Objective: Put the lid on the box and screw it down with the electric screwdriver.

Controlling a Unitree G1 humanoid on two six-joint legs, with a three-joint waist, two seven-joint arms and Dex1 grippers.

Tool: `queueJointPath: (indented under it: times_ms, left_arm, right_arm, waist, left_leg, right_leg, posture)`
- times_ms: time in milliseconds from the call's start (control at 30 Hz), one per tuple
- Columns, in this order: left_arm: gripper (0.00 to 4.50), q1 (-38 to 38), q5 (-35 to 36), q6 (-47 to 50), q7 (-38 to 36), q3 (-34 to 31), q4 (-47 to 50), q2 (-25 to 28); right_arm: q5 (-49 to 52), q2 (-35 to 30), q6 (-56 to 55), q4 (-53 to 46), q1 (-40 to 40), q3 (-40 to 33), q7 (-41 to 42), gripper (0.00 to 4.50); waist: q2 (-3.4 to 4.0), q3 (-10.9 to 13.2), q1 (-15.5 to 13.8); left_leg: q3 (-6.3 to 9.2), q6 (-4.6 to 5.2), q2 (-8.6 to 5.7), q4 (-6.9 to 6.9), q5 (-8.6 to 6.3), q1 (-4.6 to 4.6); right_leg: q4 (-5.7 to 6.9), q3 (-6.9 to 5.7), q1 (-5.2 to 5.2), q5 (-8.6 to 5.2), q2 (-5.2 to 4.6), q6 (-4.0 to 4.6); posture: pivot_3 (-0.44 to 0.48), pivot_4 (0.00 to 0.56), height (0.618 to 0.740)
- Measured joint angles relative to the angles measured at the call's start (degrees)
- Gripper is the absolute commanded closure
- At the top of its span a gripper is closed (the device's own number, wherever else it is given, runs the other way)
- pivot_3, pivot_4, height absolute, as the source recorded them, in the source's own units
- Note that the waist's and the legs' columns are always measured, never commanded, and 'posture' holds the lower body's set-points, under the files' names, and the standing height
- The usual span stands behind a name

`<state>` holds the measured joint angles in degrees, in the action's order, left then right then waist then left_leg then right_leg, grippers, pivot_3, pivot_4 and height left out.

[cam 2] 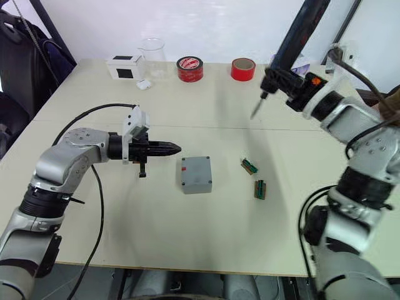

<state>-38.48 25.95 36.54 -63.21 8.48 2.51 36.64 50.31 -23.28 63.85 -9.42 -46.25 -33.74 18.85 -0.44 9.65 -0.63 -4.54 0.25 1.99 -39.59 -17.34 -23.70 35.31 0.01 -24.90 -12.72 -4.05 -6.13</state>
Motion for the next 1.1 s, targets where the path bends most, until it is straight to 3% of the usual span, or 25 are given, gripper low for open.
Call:
queueJointPath:
  times_ms: [167, 233, 333, 533, 1100]
  left_arm:
    - [4.5, -2.91, -2.83, -1.24, -0.24, 2.72, -1.33, -2.02]
    - [4.5, -3.15, -3.98, -2.24, -0.65, 4.57, -1.58, -3.13]
    - [4.5, -3.11, -5.67, -3.57, -1.4, 6.71, -2.21, -3.58]
    - [4.5, -1.1, -9.67, -6.44, -1.23, 10.69, -2.83, -5.56]
    - [4.5, 0.7, -13.69, -10.61, -1.15, 11.2, -1.93, -5.68]
  right_arm:
    - [-3.03, 10.58, -10.2, -13.55, 11.84, 12.82, -1.01, 2.77]
    - [-6.92, 10.92, -13.93, -15.14, 15.65, 20.28, 0.34, 2.77]
    - [-10.96, 10.5, -19.19, -15.46, 18.49, 24.26, 1.67, 2.77]
    - [-15.42, 8.73, -25.28, -15.54, 21.77, 27.51, 3.03, 2.77]
    - [-16.3, 6.43, -25.77, -16.19, 25.98, 30.23, 4.09, 2.77]
  waist:
    - [0.02, -0.01, 0.13]
    - [0.02, 0.0, 0.35]
    - [0.01, 0.0, 0.22]
    - [0.02, 0.0, 0.4]
    - [0.01, -0.01, 1.12]
  left_leg:
    - [-0.07, 0.22, -0.28, -0.03, -0.13, -0.05]
    - [-0.07, 0.22, -0.34, -0.15, -0.12, -0.05]
    - [-0.01, 0.22, -0.35, -0.26, -0.12, -0.03]
    - [0.02, 0.23, -0.32, -0.29, -0.12, -0.01]
    - [0.06, 0.25, -0.28, -0.29, -0.14, 0.22]
  right_leg:
    - [-0.04, 0.01, 0.03, 0.01, -0.28, -0.01]
    - [-0.05, 0.01, 0.03, 0.02, -0.37, -0.01]
    - [-0.01, -0.02, 0.08, 0.01, -0.38, -0.01]
    - [0.02, -0.03, 0.1, 0.01, -0.35, -0.01]
    - [0.03, -0.05, 0.33, 0.01, -0.33, -0.01]
  posture:
    - [0.0, 0.15, 0.74]
    - [0.0, 0.15, 0.74]
    - [0.0, 0.15, 0.74]
    - [0.0, 0.15, 0.74]
    - [0.0, 0.15, 0.74]
